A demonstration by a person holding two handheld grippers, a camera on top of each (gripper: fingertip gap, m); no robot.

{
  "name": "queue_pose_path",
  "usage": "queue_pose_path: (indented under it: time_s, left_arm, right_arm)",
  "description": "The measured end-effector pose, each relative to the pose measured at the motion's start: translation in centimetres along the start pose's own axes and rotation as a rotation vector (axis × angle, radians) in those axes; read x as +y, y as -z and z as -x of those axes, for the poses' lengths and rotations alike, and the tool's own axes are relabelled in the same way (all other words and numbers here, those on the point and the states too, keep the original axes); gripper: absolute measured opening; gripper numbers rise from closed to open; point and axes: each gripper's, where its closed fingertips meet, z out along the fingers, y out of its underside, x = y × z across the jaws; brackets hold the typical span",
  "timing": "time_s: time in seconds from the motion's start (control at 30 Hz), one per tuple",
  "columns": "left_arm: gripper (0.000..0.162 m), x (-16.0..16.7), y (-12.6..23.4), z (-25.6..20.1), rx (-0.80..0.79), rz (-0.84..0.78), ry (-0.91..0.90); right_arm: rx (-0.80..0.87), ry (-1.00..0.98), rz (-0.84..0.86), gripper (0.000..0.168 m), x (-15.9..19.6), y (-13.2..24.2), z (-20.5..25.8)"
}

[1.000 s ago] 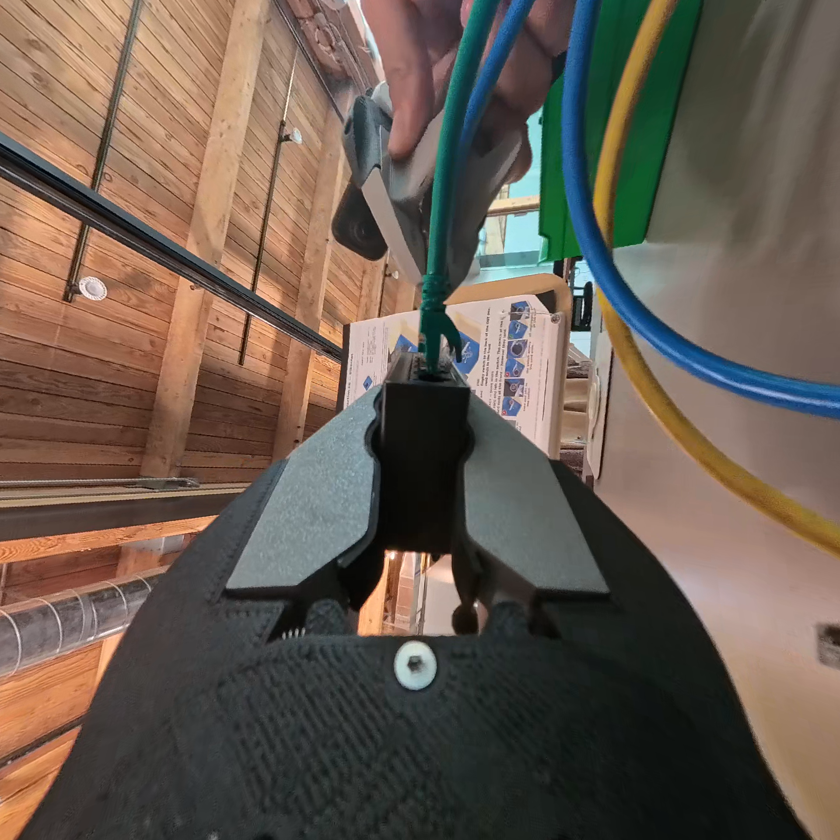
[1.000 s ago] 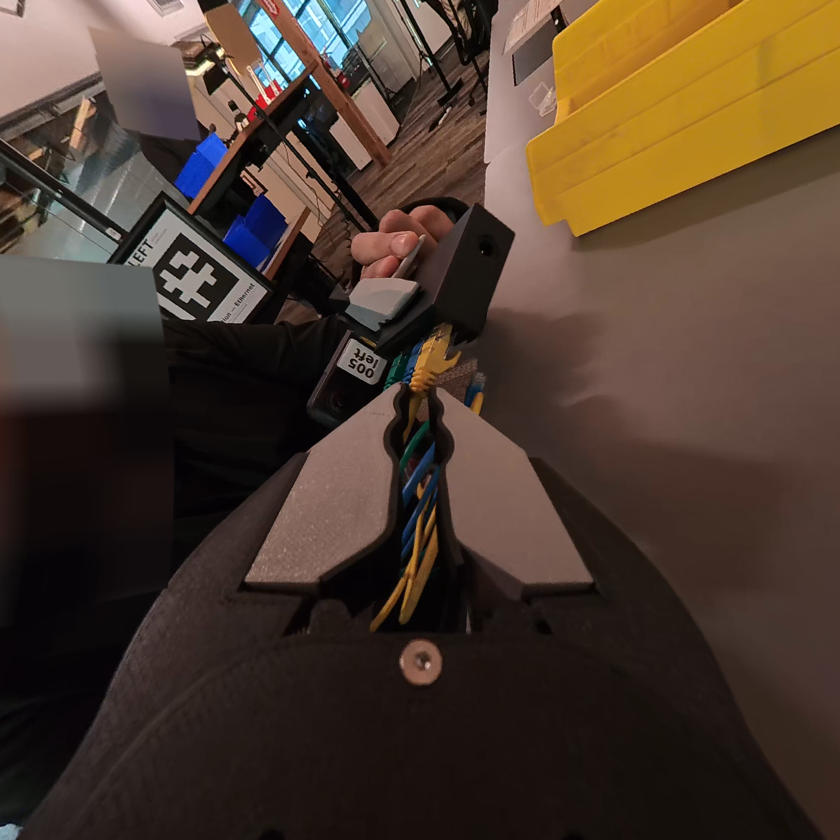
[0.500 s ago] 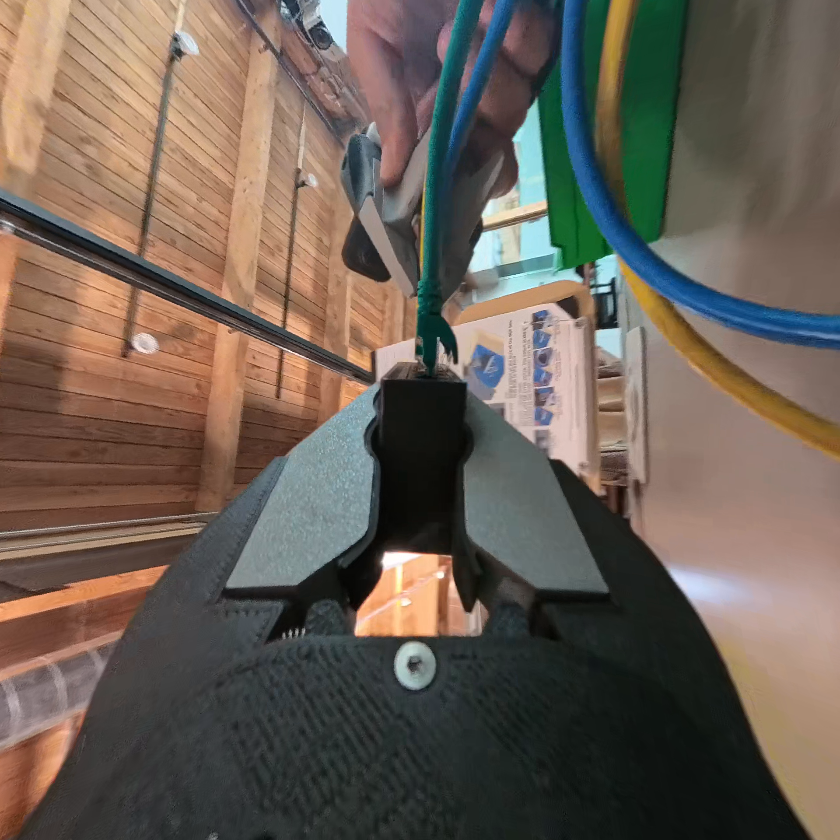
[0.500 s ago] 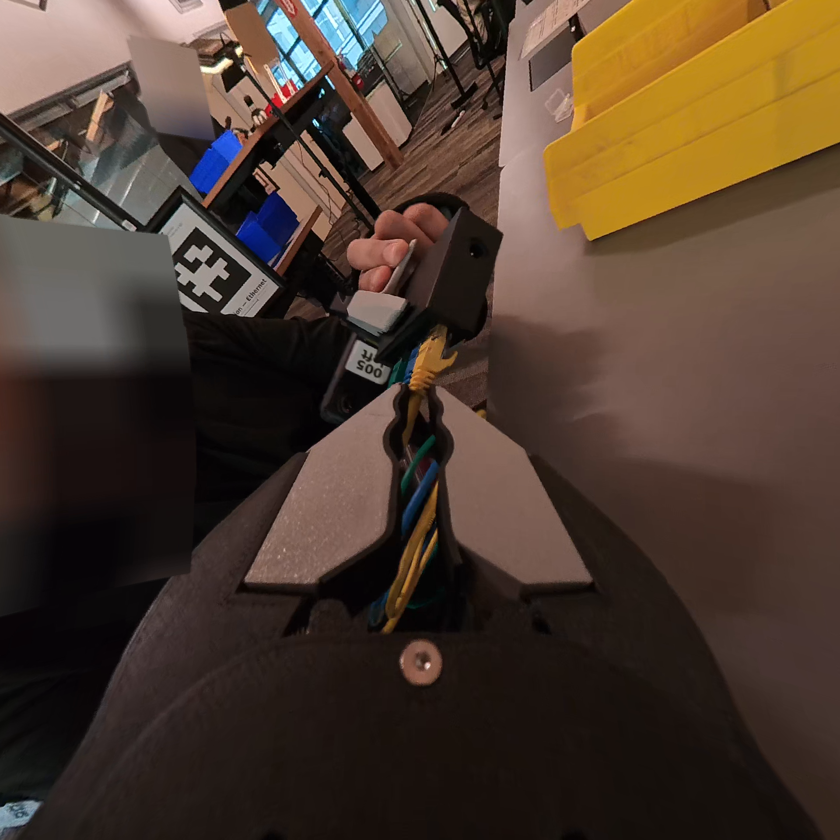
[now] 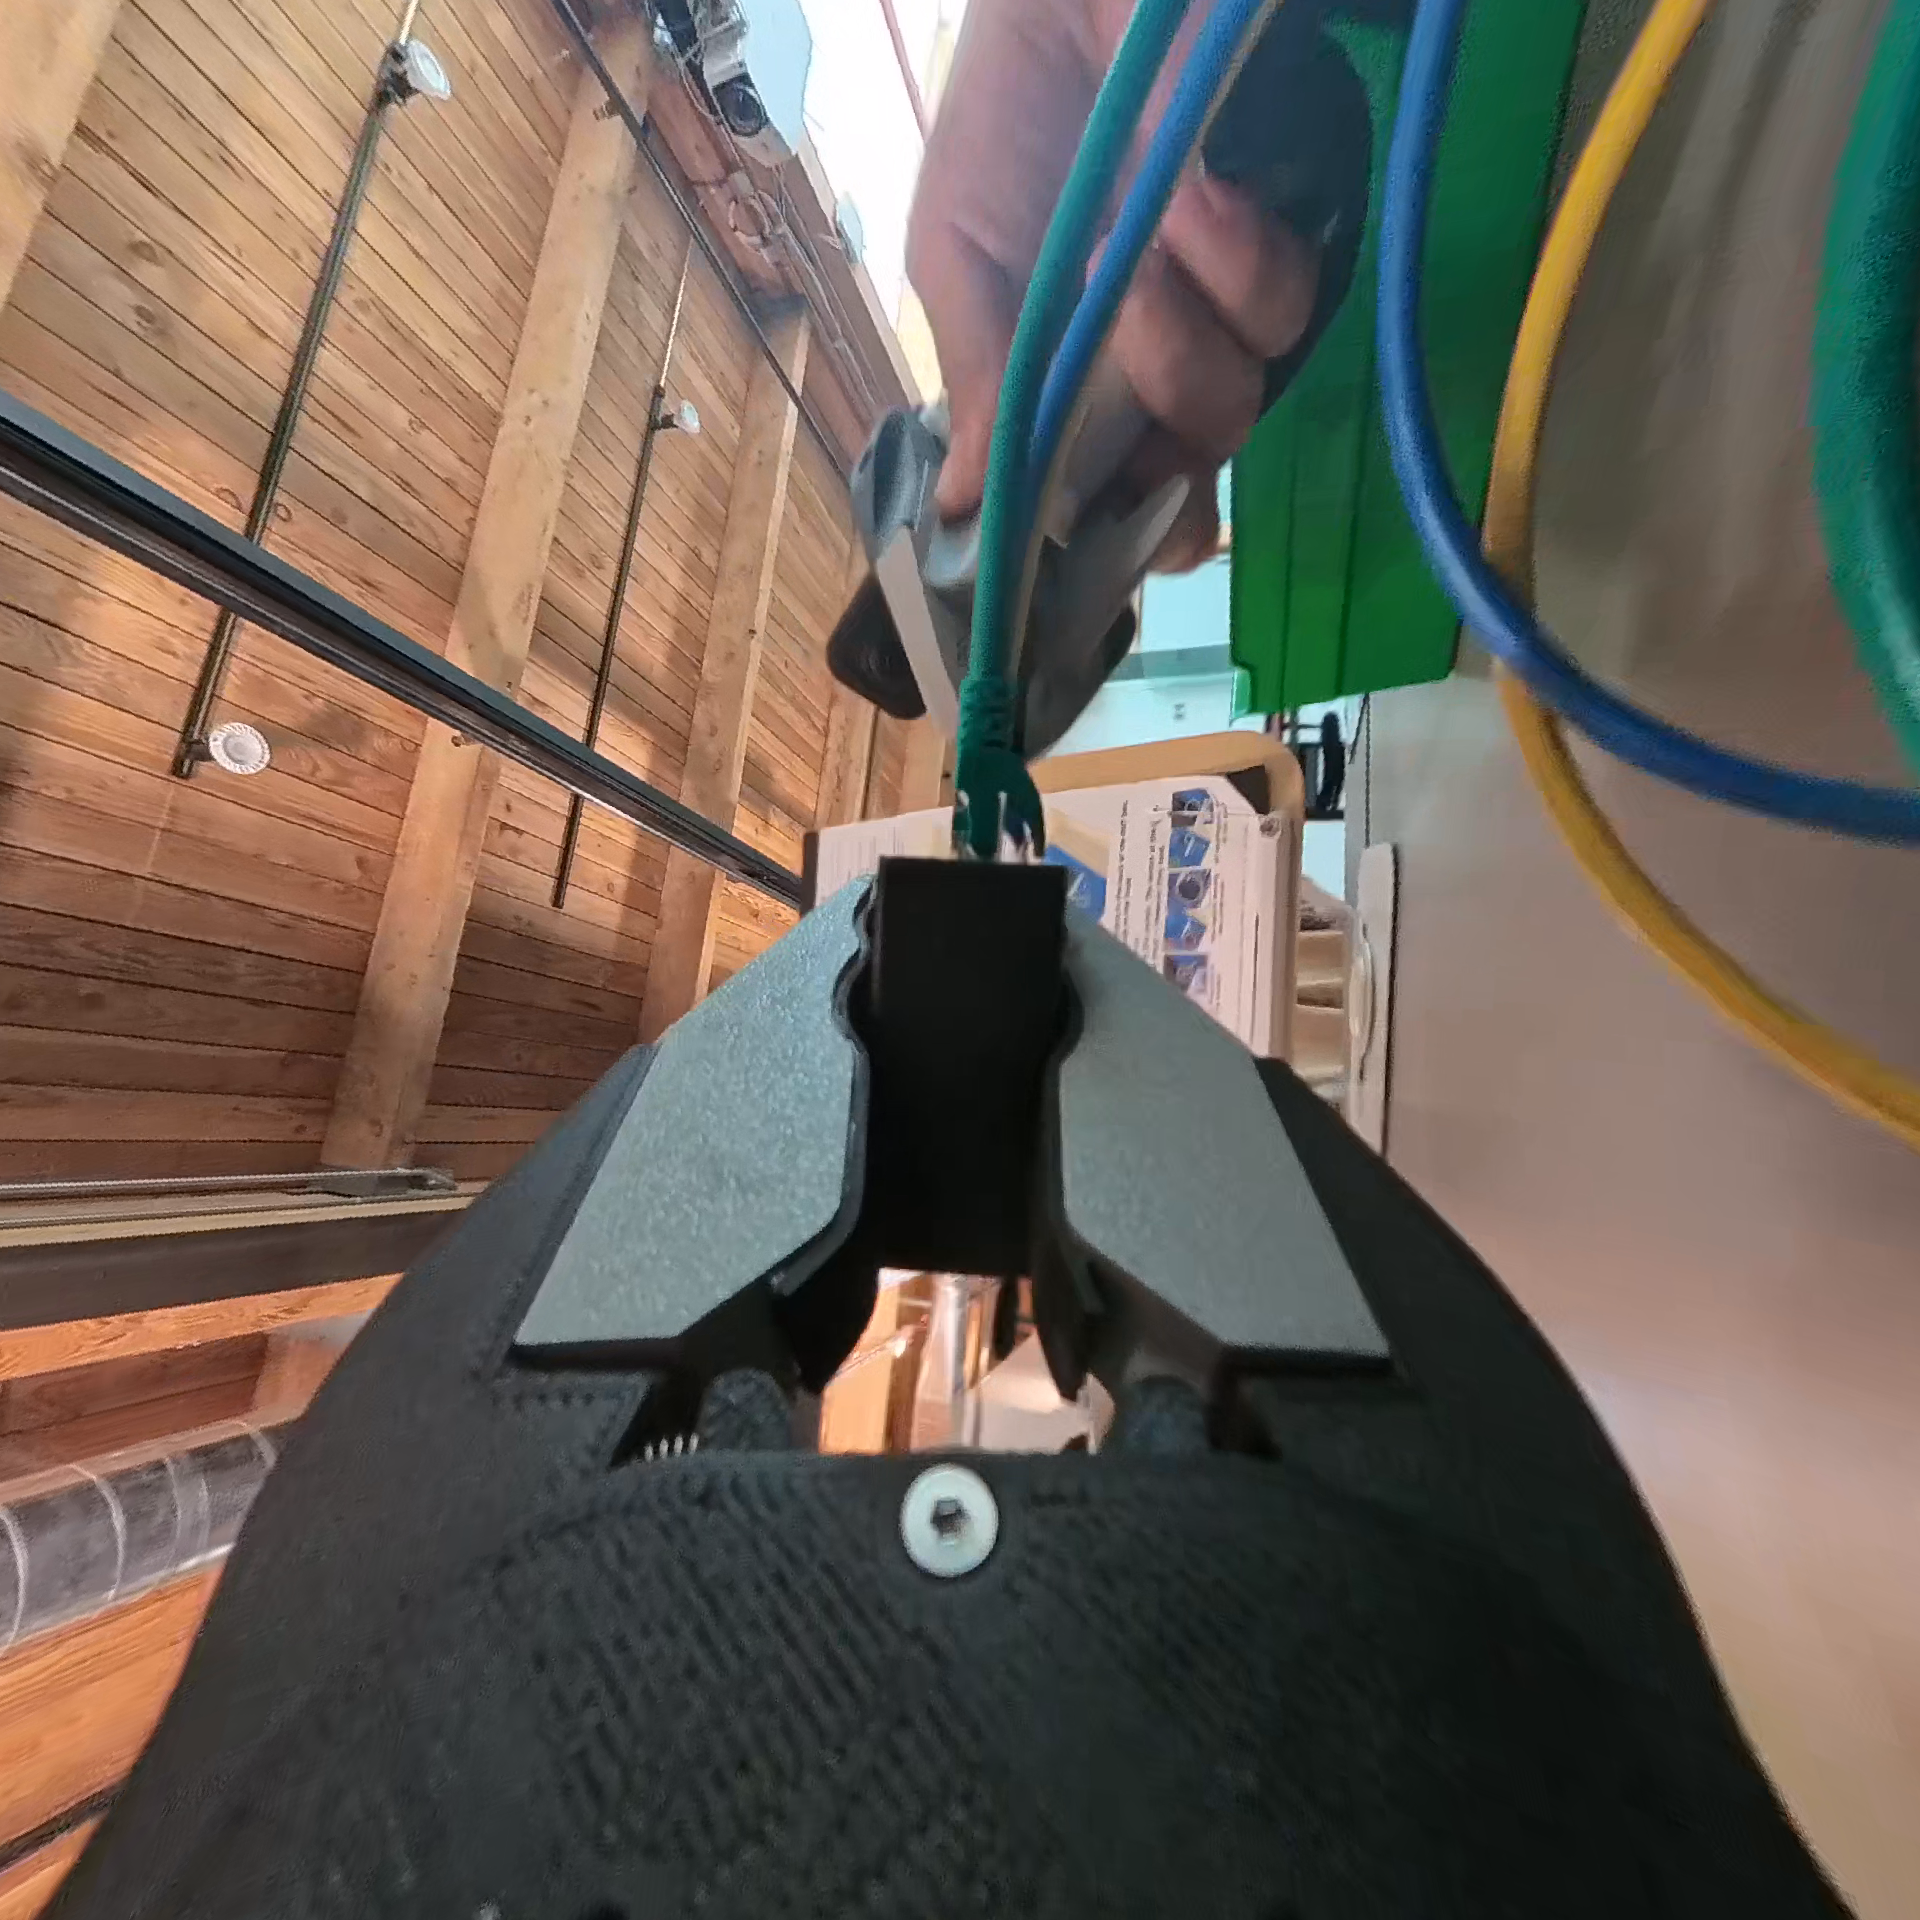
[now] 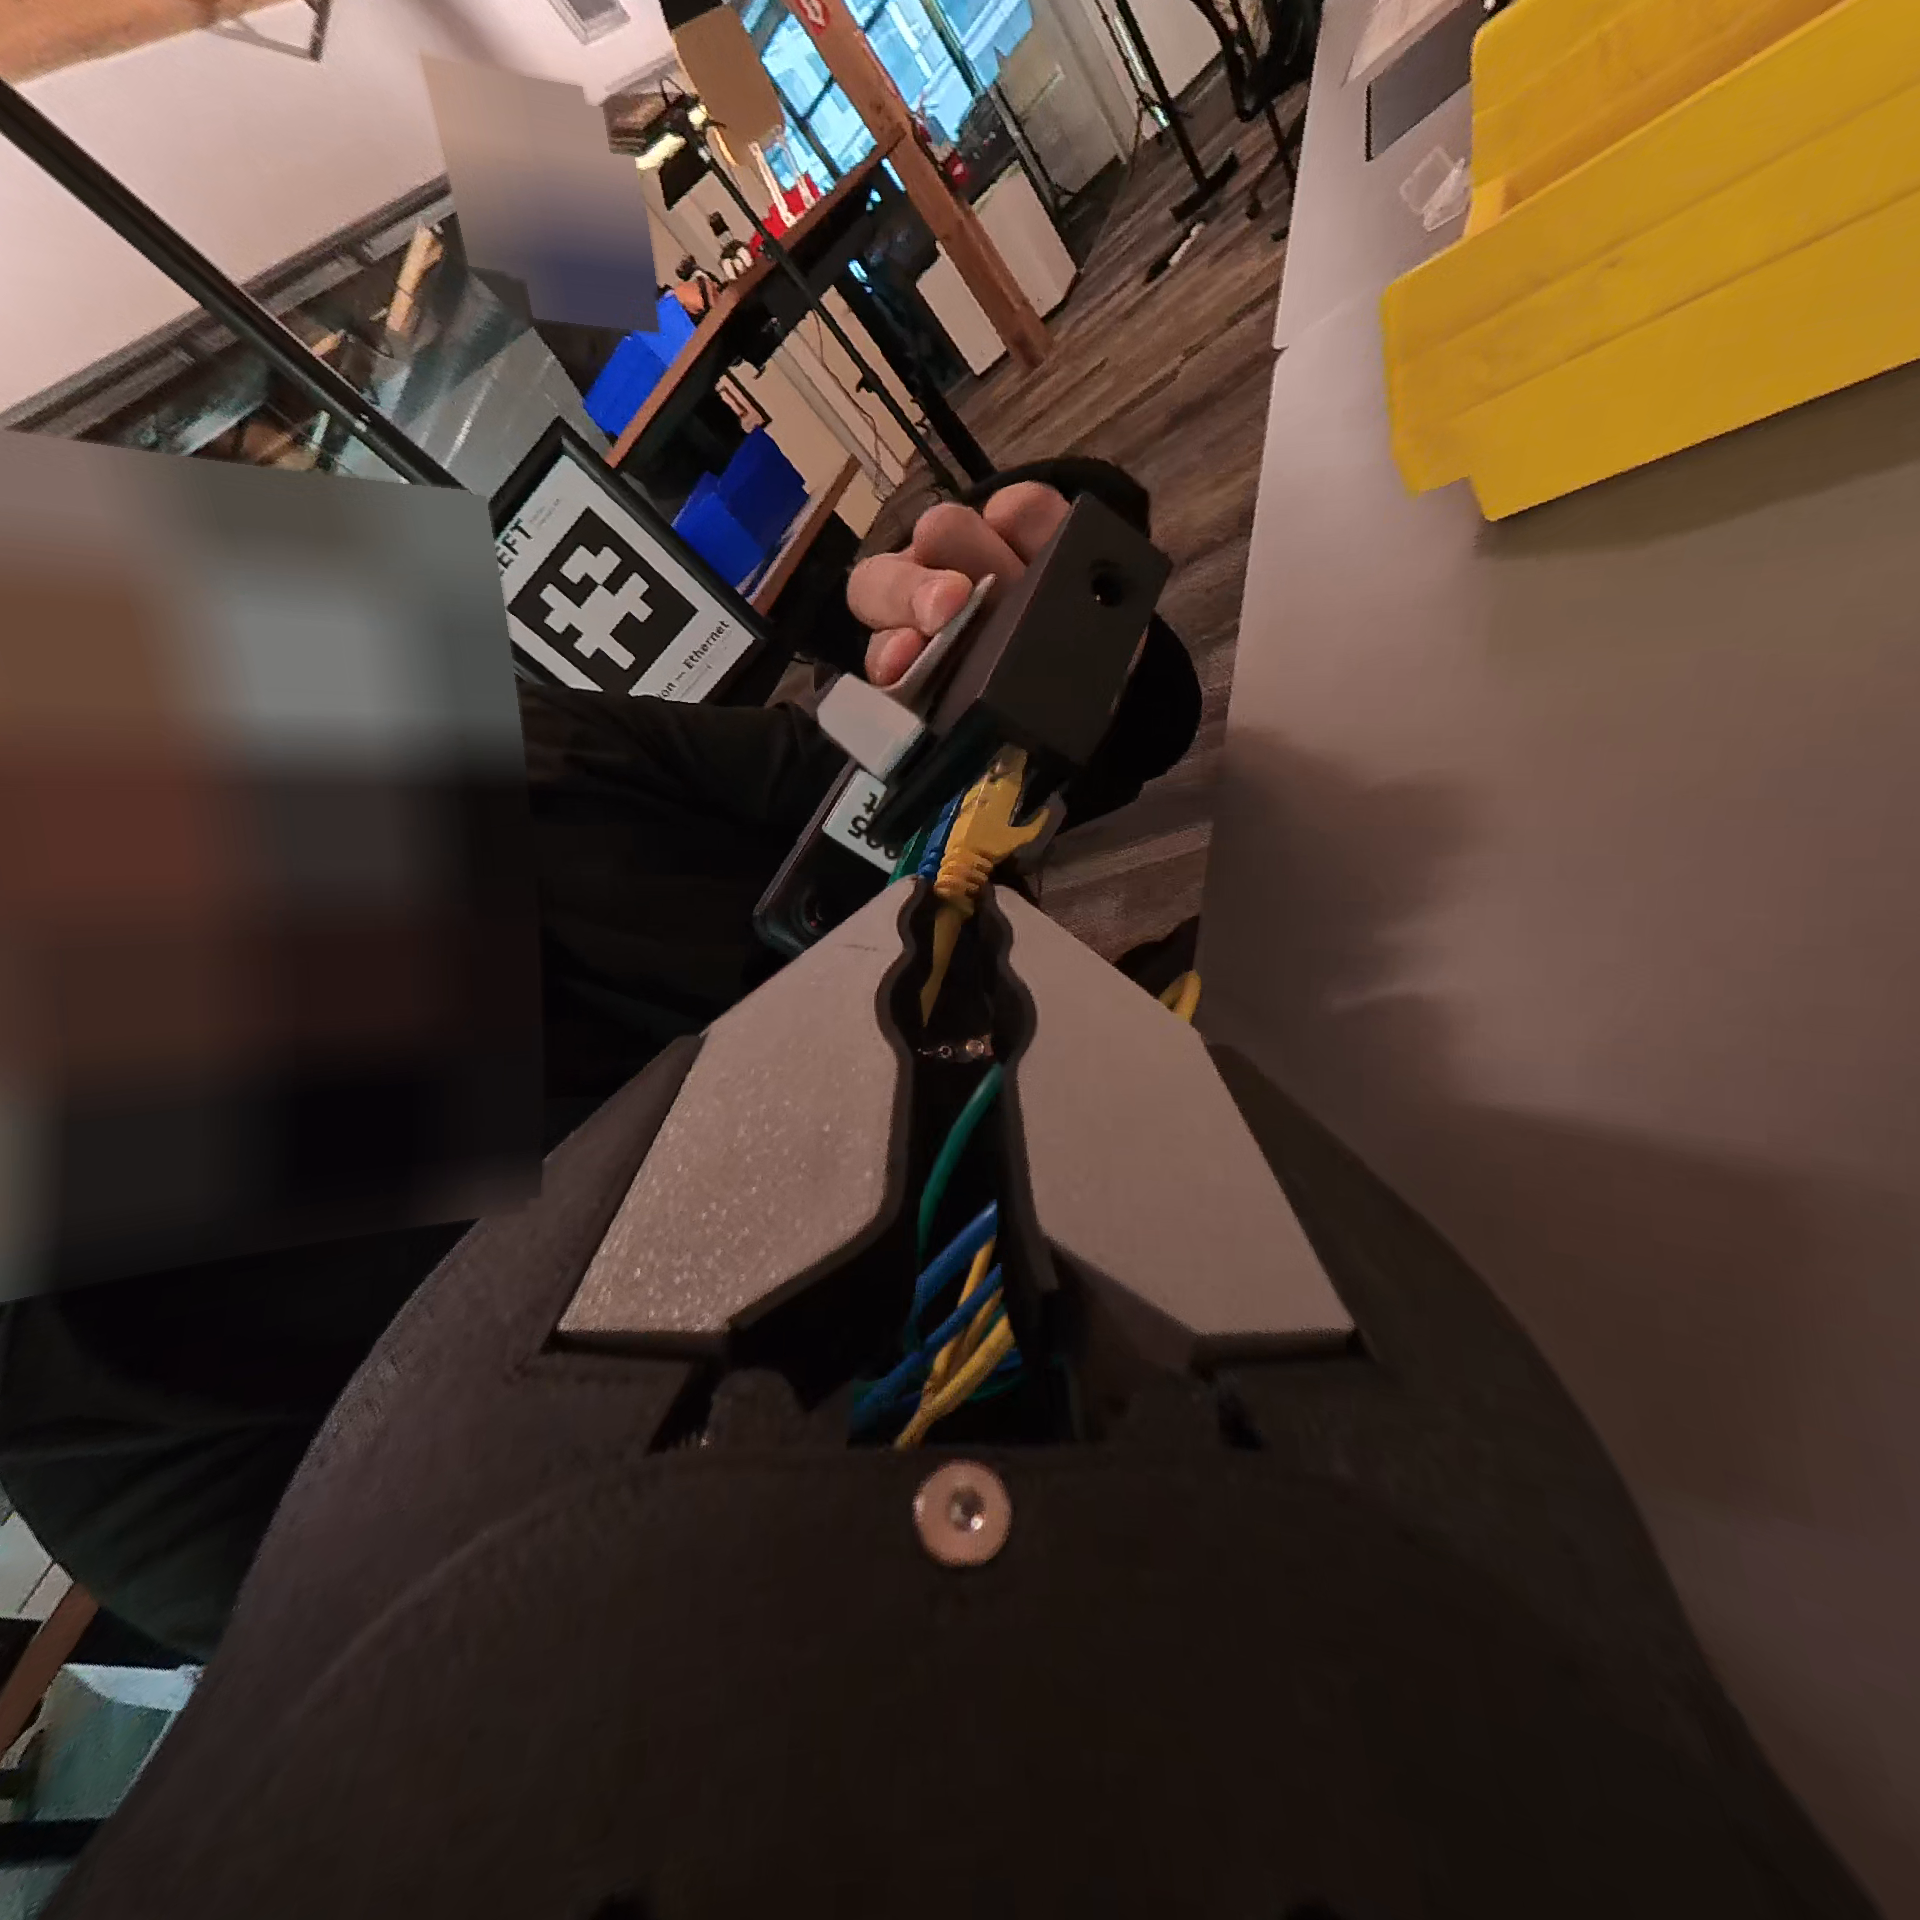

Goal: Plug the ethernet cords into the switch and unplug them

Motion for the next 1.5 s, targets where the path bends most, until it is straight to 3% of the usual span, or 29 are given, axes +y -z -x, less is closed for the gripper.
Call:
queue_pose_path:
  time_s: [0.03,0.23,0.37,0.5,0.87,1.1,1.23,1.5]
  left_arm:
    - [0.025,-0.6,0.0,0.0,0.015,-0.013,0.016]
    - [0.026,-1.7,0.0,0.4,-0.01,-0.092,-0.006]
    - [0.026,-1.5,0.2,0.7,-0.051,-0.106,-0.118]
    - [0.031,-0.4,0.2,0.9,-0.064,-0.084,-0.05]
    - [0.046,1.4,0.2,0.7,-0.094,-0.066,-0.071]
    - [0.044,1.1,0.6,2.1,-0.189,-0.086,-0.11]
    - [0.033,0.2,0.6,1.9,-0.116,-0.097,-0.064]
    - [0.033,-0.1,0.7,2.1,-0.11,-0.11,-0.094]
  right_arm:
    - [0.0,-0.002,-0.004,0.003,-0.1,0.1,0.0]
    - [-0.035,0.031,-0.006,0.005,0.0,0.3,0.8]
    - [-0.05,0.06,-0.003,0.005,0.1,0.2,1.3]
    - [-0.036,0.067,-0.003,0.004,0.0,0.2,1.3]
    - [-0.034,0.054,-0.018,0.004,-0.3,-0.5,0.2]
    - [-0.069,0.143,-0.022,0.004,-0.7,-0.9,1.1]
    - [-0.086,0.153,-0.031,0.004,-1.0,-1.1,1.7]
    - [-0.029,0.177,0.0,0.004,-0.7,-1.0,2.1]
